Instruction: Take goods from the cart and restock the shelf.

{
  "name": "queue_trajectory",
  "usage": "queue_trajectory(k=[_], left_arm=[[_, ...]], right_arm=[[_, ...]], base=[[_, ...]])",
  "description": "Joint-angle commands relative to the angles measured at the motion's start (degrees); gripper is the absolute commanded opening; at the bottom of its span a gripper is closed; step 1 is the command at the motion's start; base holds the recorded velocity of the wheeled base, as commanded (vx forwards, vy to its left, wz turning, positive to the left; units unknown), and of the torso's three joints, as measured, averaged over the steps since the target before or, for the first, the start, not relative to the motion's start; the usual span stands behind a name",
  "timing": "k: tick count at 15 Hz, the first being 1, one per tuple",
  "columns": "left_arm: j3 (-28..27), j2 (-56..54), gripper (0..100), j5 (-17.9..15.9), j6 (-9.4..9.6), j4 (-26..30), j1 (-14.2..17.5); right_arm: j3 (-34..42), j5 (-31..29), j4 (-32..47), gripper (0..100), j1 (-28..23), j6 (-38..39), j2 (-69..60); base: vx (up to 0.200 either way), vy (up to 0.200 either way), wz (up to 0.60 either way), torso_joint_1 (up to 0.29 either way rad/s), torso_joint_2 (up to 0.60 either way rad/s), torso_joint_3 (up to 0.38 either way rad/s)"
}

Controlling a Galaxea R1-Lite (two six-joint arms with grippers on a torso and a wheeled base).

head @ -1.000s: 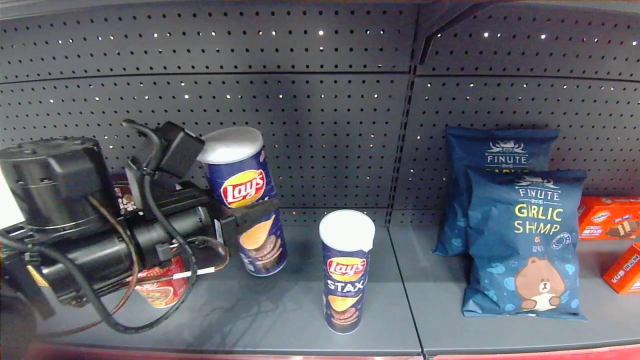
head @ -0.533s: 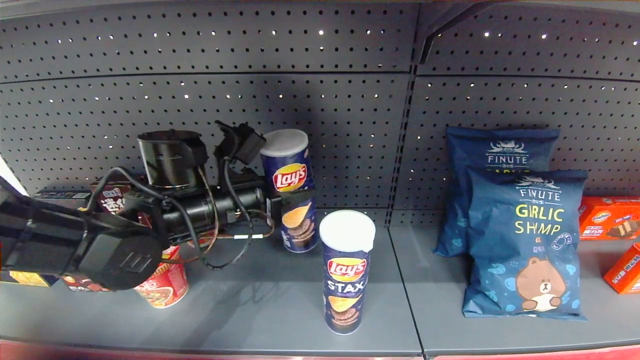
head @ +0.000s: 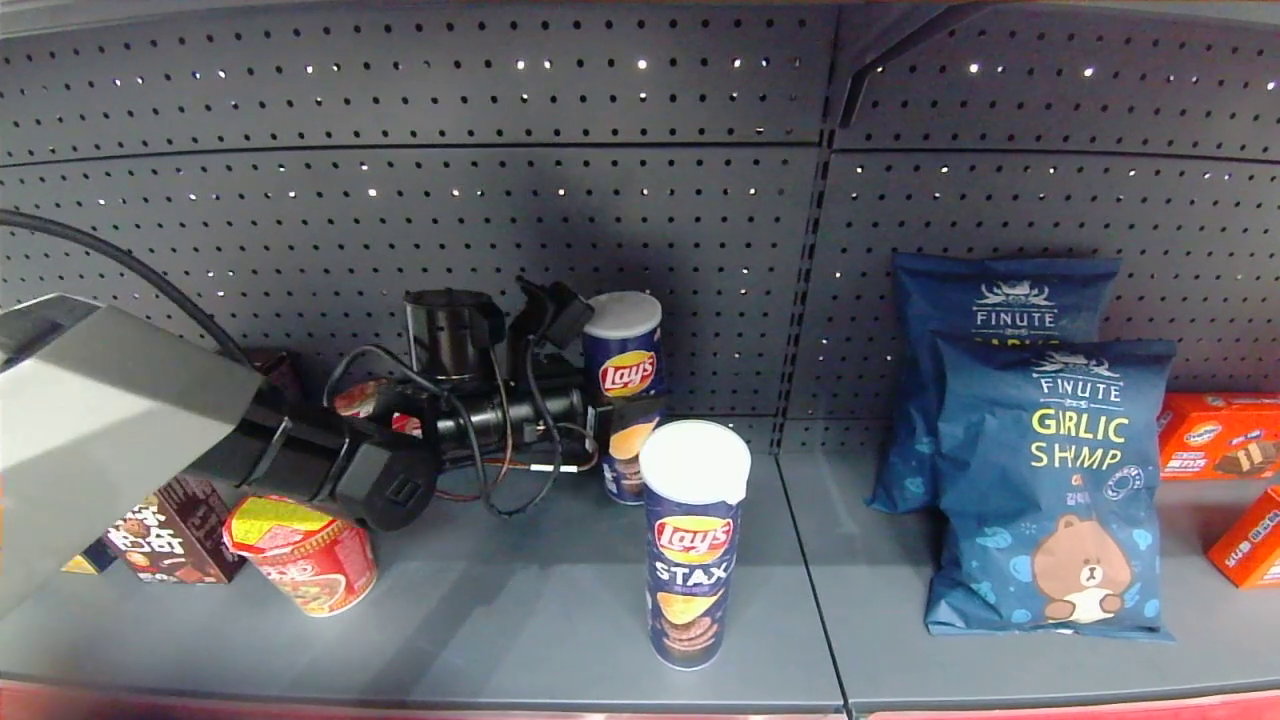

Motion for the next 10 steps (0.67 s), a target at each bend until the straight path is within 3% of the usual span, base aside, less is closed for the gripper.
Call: queue_trajectory(k=[1, 10], left_arm=[[-3.4, 3.4, 0, -0.1, 0.28, 0.3, -0.2], [-9.5, 7.2, 0, -0.1, 0.37, 2.9, -1.9]], right_arm=[[0.0, 0.0, 0.0, 100, 0.0, -0.2, 0.1], [0.0, 0.1, 0.0, 100, 0.0, -0.2, 0.1]], base=[[0.0, 0.0, 0.0, 0.0, 0.0, 0.0], [0.0, 0.0, 0.0, 0.0, 0.0, 0.0]])
